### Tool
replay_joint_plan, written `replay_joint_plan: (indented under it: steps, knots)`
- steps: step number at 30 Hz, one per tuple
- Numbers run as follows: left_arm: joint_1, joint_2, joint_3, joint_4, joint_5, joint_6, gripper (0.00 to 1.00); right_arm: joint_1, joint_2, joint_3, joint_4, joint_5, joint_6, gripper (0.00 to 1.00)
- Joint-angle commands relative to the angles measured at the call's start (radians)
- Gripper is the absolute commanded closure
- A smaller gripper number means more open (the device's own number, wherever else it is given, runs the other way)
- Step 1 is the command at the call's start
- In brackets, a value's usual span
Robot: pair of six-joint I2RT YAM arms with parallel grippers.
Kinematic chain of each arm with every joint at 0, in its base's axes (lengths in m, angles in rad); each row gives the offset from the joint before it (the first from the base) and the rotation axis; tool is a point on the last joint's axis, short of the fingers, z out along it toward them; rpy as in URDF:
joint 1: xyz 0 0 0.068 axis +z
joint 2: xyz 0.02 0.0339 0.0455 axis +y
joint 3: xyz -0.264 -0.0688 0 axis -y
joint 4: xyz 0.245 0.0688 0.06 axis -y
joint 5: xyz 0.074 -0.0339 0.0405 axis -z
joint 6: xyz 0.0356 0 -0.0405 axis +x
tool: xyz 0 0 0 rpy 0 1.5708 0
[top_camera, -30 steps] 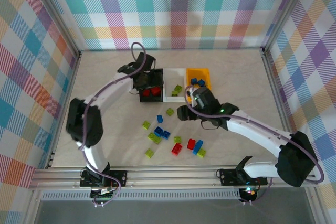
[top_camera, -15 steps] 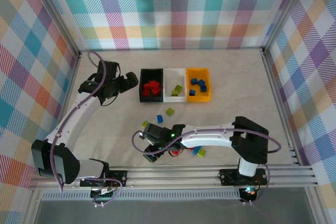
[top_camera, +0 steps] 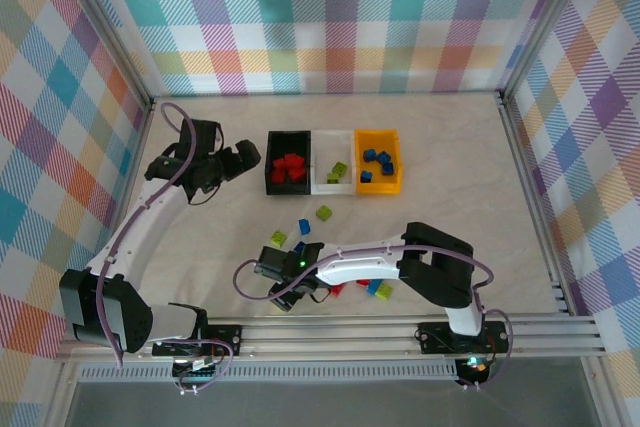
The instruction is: Sort the legos into containers by color
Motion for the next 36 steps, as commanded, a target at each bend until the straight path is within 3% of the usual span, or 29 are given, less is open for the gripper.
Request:
replay_joint_plan:
  steps: [1, 9, 14, 19, 23, 29, 36]
  knots:
    - [0.017, -0.007, -0.007, 0.017, 0.018, -0.010, 0.00, 0.016, 0.021, 0.030, -0.028, 0.009, -0.010, 0.48]
    - [0.017, -0.013, -0.007, 0.045, 0.048, -0.026, 0.00, 0.015, -0.030, -0.011, 0.030, 0.024, -0.016, 0.70]
    - [0.009, -0.034, -0.035, 0.087, 0.104, -0.031, 0.00, -0.030, -0.156, -0.084, 0.073, 0.050, -0.002, 0.73]
    - [-0.085, -0.092, -0.123, 0.128, 0.082, -0.030, 0.00, -0.147, -0.341, -0.183, 0.087, 0.077, 0.015, 0.73]
    - [-0.207, -0.147, -0.233, 0.169, 0.038, -0.057, 0.00, -0.354, -0.435, -0.221, 0.105, 0.021, 0.019, 0.72]
    - [-0.374, -0.191, -0.402, 0.226, 0.001, -0.125, 0.00, -0.619, -0.312, -0.051, 0.095, -0.098, -0.002, 0.70]
    - [-0.387, -0.286, -0.545, 0.229, 0.009, -0.168, 0.00, -0.733, -0.034, 0.296, -0.037, -0.111, -0.009, 0.68]
